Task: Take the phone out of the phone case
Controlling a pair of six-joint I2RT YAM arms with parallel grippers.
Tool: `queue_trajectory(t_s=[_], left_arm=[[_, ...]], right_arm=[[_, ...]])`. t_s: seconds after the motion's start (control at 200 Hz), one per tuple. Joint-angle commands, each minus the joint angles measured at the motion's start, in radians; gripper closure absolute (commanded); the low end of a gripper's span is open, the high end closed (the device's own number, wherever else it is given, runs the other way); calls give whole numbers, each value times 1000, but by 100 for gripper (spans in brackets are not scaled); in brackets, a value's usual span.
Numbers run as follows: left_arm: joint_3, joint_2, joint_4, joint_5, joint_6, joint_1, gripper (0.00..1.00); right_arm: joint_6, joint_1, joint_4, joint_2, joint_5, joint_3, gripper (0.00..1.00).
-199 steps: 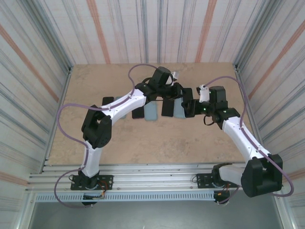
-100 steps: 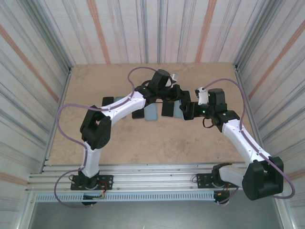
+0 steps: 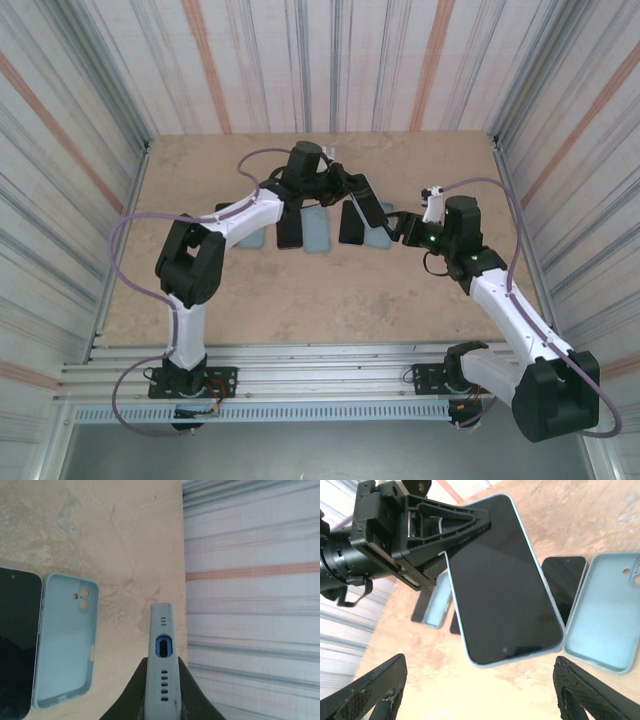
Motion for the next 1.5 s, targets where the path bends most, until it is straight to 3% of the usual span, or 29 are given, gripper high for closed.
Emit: queue_trajectory(t_s=[0.0, 0.145, 0.321, 0.486, 0.651, 0.872, 1.498], left_arm=[[-20, -114, 184, 11, -107, 3, 90], [-49, -140, 256, -8, -184, 2, 90], [-74, -185, 298, -47, -222, -14, 90], [-93, -208, 322, -76, -241, -25, 90], [-81, -207, 334, -94, -246, -27, 90], [-94, -196, 388, -119, -296, -19, 90], [-70, -188, 430, -161, -385, -32, 91]], right_arm=[[242, -6, 203, -20, -61, -57, 27], [480, 2, 434, 21, -83, -110, 38], [653, 20, 598, 58, -79, -145, 54], [689, 27, 674, 66, -71, -142, 68], [715, 27, 741, 104, -87, -128, 74], [795, 33, 869, 159, -86, -137, 77], [876, 48, 1002, 193, -98, -128, 80]])
